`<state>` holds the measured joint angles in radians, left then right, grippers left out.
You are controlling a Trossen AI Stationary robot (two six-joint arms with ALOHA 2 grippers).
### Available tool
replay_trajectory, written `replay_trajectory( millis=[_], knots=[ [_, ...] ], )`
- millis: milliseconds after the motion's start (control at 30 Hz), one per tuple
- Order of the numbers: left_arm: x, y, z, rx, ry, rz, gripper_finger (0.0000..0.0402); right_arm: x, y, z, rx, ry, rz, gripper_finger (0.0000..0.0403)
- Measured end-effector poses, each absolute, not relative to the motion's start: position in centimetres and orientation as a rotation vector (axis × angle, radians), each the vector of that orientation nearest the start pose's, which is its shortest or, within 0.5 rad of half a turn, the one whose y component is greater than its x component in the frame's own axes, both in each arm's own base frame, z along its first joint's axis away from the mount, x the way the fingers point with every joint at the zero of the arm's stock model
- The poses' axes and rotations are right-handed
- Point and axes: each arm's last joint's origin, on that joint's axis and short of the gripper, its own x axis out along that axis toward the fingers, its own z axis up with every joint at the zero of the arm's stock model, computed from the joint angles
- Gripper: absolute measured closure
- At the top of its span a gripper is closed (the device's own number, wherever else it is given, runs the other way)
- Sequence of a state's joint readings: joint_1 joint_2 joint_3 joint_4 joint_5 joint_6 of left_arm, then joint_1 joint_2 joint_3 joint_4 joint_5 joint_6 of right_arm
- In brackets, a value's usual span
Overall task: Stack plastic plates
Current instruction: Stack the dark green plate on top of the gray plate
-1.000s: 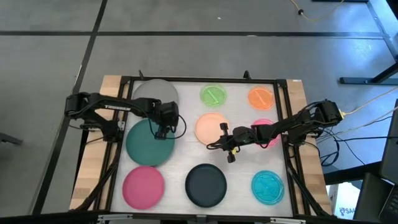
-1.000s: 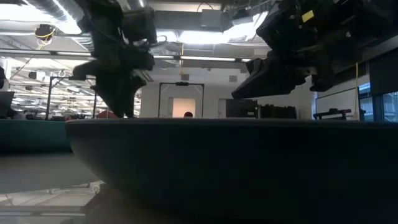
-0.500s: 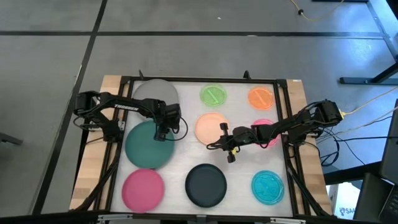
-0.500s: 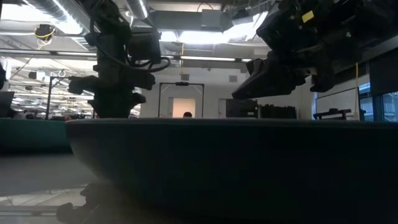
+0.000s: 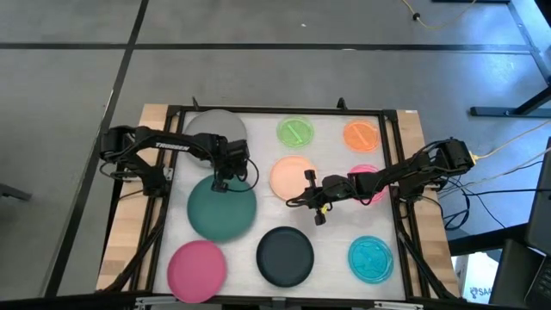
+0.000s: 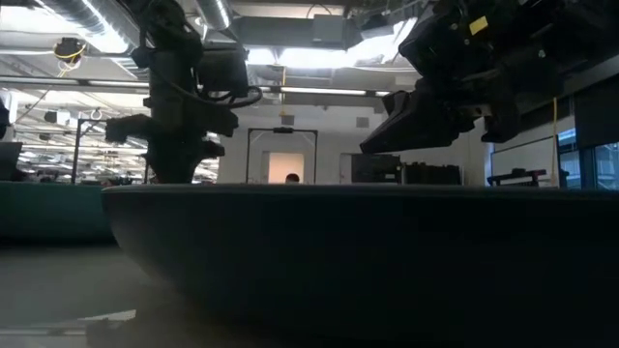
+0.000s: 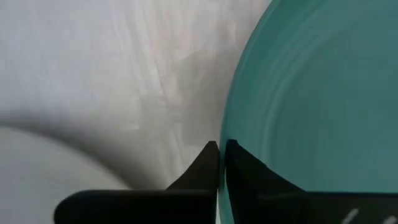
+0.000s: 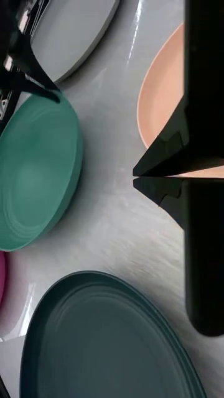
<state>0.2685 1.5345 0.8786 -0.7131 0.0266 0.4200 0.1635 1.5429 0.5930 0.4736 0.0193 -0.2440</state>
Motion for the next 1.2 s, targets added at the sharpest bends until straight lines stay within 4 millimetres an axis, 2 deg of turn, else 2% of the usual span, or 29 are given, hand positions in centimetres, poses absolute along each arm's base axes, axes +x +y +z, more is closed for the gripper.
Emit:
replay_trajectory(
  millis=[100,300,433,667,833,967,1100,1200],
  knots=[
    [25.1,7.4,18.4,0.12,1.322,-0.031,0.0395,28.6,4.7,15.9,-0.283,0.456,0.199,0.0398],
    [24.2,9.0,22.9,0.091,1.203,0.149,0.0395,28.6,4.6,15.8,-0.284,0.458,0.195,0.0398],
    [22.5,10.4,25.8,0.104,1.148,0.353,0.0396,28.6,4.5,15.8,-0.293,0.463,0.157,0.0398],
    [18.3,12.9,28.9,0.056,1.07,0.749,0.0393,28.6,4.5,15.8,-0.297,0.466,0.132,0.0398],
    [15.2,14.8,30.2,-0.05,1.002,1.006,0.0392,28.6,4.5,15.8,-0.296,0.466,0.132,0.0398],
    [13.2,16.2,30.1,-0.1,1.035,1.154,0.0391,28.6,4.5,15.8,-0.296,0.466,0.132,0.0398],
    [12.0,17.6,29.7,-0.154,1.066,1.227,0.0391,28.6,4.5,15.9,-0.296,0.465,0.131,0.0398],
    [12.1,18.1,29.1,-0.176,1.1,1.201,0.0391,28.6,4.5,15.9,-0.296,0.465,0.132,0.0398]
  ],
)
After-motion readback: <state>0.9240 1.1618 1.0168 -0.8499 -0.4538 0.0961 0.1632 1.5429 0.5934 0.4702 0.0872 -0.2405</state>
